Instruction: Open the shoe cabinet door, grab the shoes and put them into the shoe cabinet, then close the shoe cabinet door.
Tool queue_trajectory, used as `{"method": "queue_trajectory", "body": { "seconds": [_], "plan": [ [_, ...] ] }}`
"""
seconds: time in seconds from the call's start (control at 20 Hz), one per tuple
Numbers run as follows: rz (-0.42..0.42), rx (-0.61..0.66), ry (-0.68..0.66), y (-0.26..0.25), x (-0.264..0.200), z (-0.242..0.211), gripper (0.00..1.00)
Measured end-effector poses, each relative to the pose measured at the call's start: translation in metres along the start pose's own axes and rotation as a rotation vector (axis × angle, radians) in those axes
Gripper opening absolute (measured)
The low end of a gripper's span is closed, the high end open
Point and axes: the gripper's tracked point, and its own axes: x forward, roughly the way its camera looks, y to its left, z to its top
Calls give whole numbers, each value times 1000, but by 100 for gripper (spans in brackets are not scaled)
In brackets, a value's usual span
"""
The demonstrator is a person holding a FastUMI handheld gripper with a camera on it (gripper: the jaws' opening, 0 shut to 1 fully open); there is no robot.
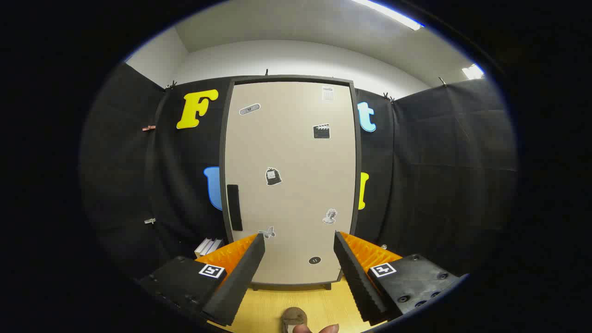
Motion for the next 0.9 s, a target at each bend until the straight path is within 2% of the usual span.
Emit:
{"method": "queue_trajectory", "body": {
  "seconds": [0.9],
  "plan": [
    [-7, 1, -4, 4, 9, 1, 98]
  ]
}}
